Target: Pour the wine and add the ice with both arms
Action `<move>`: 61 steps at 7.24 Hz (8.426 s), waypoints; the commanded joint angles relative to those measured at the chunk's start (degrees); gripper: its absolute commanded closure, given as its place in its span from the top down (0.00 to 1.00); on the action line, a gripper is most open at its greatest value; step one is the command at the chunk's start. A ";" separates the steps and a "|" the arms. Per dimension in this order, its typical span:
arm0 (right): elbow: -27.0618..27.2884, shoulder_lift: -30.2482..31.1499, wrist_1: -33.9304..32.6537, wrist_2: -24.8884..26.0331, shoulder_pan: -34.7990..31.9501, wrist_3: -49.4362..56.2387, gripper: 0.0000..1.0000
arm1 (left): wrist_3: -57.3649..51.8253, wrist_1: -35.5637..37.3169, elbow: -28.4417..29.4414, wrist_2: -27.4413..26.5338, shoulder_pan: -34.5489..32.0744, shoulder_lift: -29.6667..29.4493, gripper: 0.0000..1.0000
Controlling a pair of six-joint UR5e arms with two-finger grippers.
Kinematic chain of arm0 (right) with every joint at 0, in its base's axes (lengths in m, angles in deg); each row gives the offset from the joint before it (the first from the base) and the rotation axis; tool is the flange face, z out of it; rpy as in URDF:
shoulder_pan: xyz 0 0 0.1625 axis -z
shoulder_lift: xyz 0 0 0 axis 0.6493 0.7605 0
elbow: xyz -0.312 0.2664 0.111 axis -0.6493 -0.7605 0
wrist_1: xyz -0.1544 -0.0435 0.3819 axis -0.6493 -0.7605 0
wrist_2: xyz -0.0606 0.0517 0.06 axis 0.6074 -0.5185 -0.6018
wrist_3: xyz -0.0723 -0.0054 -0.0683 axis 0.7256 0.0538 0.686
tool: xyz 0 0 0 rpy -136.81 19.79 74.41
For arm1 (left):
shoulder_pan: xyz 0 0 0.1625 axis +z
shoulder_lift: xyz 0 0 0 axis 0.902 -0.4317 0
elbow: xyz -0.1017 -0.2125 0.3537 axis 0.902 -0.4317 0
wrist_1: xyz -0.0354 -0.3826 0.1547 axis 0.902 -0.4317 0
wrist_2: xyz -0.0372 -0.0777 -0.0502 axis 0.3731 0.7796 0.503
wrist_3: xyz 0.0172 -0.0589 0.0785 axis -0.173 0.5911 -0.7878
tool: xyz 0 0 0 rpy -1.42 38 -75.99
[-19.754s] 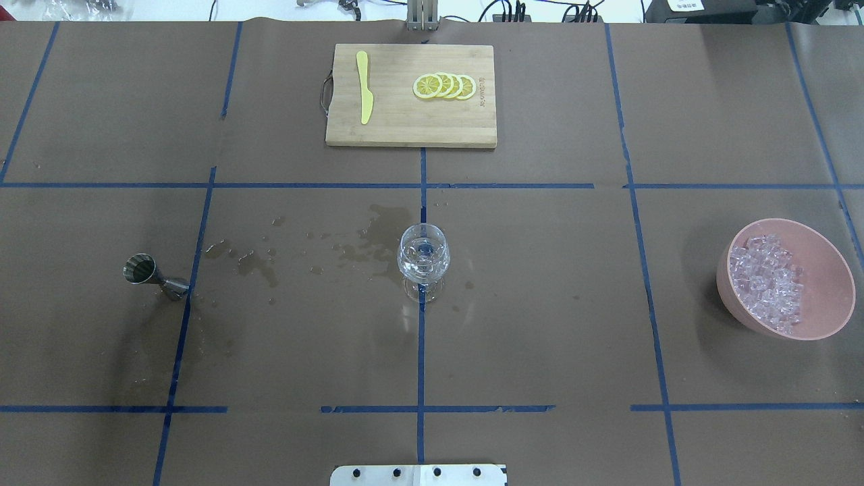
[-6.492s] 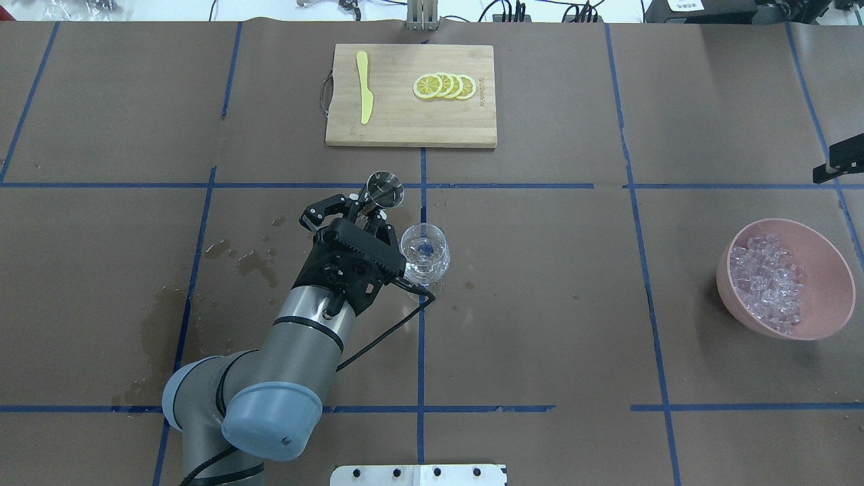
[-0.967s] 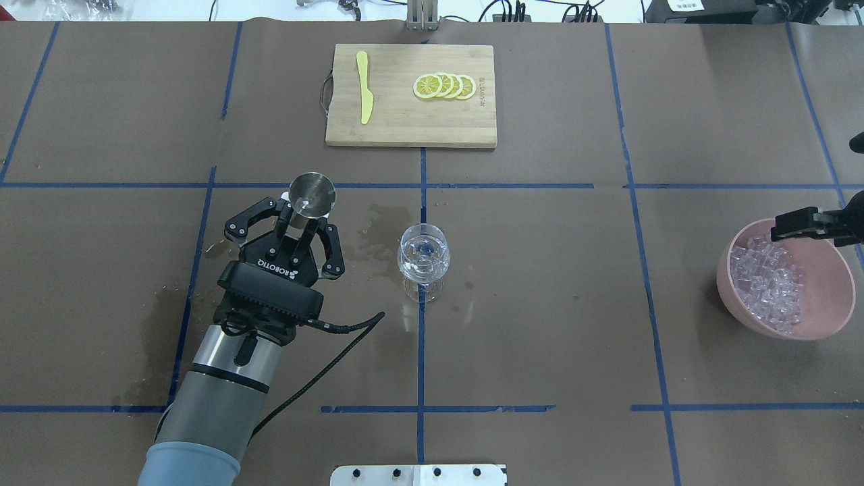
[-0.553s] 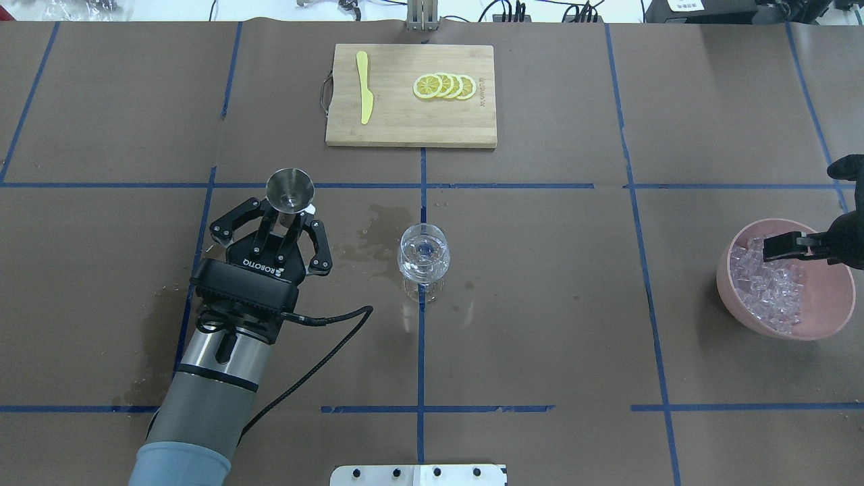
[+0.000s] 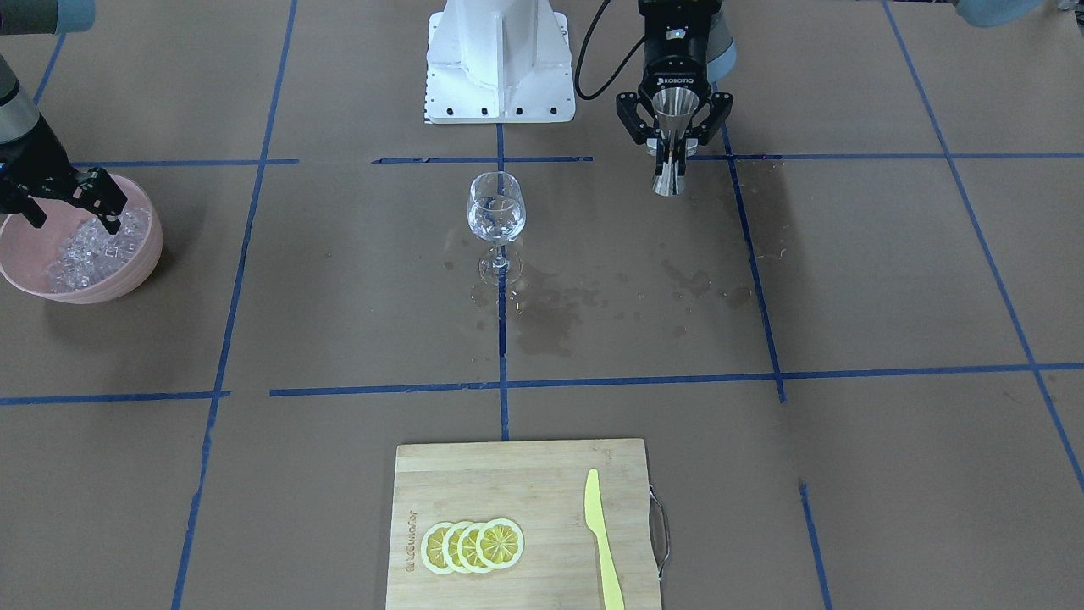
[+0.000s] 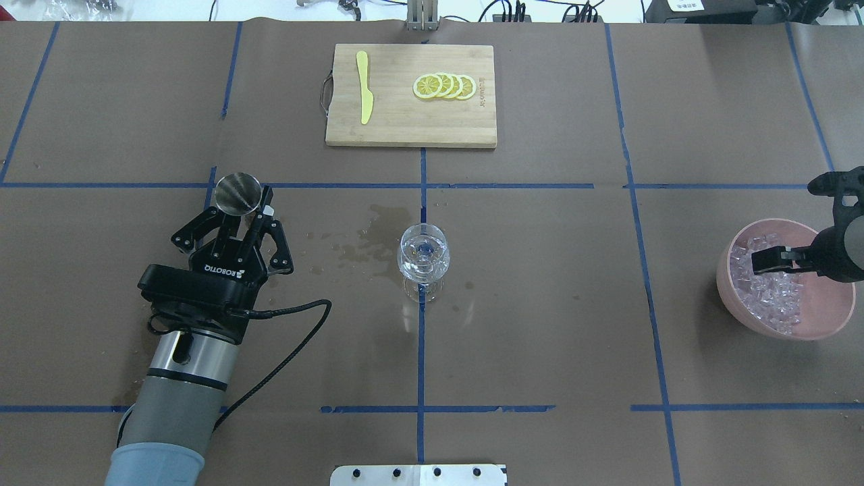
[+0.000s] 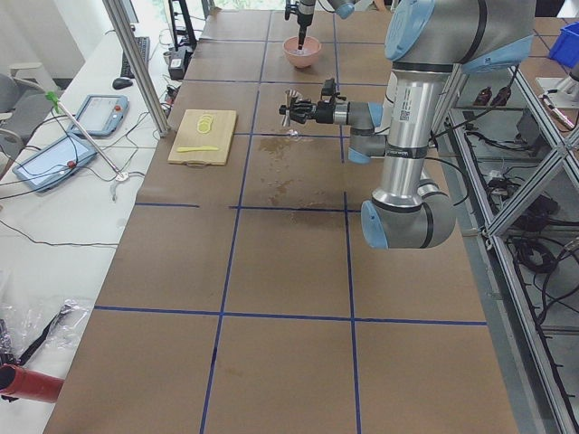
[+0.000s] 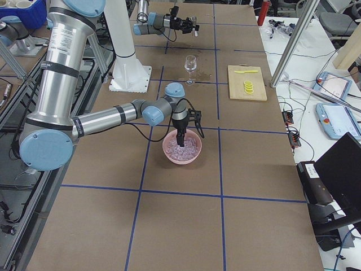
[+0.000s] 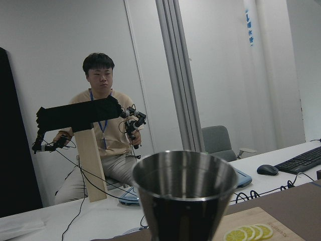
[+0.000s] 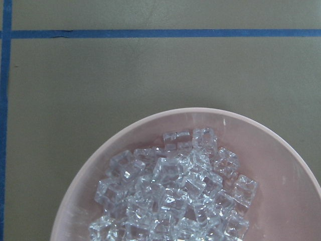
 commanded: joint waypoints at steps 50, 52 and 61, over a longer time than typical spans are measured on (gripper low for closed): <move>12.99 -8.76 -0.62 -7.94 -2.23 -5.30 0.00 | 46.48 -0.60 17.56 0.22 6.05 20.13 0.03; 12.99 -8.85 -0.62 -7.94 -2.14 -5.30 0.00 | 46.48 -0.59 17.83 0.30 6.13 20.13 0.15; 13.61 -11.74 -0.62 -9.43 -1.08 -5.47 0.00 | 46.22 -0.59 17.74 1.36 6.05 19.95 1.00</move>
